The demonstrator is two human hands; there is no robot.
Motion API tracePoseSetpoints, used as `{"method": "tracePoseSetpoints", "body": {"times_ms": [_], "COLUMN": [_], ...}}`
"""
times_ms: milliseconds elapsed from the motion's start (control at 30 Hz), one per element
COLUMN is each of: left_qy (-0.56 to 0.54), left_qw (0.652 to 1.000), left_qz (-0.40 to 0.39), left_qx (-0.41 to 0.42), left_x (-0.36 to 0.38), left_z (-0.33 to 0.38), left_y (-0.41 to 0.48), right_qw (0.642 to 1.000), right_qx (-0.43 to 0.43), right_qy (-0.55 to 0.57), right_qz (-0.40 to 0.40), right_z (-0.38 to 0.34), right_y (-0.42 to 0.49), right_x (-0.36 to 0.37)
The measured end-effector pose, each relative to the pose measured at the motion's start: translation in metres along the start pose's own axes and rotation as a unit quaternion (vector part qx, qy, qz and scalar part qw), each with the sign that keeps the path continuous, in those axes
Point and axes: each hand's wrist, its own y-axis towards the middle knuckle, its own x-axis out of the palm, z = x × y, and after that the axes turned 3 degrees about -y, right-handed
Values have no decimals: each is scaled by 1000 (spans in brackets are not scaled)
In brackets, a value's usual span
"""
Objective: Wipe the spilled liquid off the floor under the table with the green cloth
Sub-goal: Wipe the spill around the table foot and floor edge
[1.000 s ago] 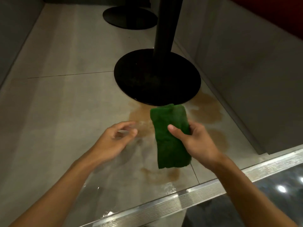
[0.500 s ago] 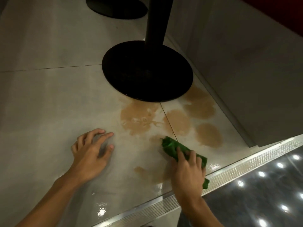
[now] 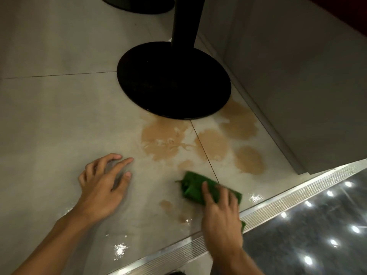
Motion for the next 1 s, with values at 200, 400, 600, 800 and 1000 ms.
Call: {"method": "tracePoseSetpoints", "body": {"times_ms": [200, 400, 600, 800, 1000], "left_qy": [12, 12, -5, -108, 58], "left_qw": [1000, 1000, 1000, 994, 995], "left_qz": [6, -5, -12, 3, 5], "left_qx": [-6, -7, -7, -4, -79], "left_x": [4, 2, 1, -26, -50], "left_z": [1, 2, -1, -24, -69], "left_y": [-1, 1, 3, 7, -37], "right_qw": [996, 994, 958, 936, 861], "right_qx": [78, -92, -273, -333, -498], "right_qy": [27, 50, 32, 101, 59], "right_qz": [14, -21, -75, -63, -84], "right_z": [15, -50, -78, -103, -107], "right_y": [0, -43, -25, 14, 17], "right_x": [2, 6, 3, 4, 10]}}
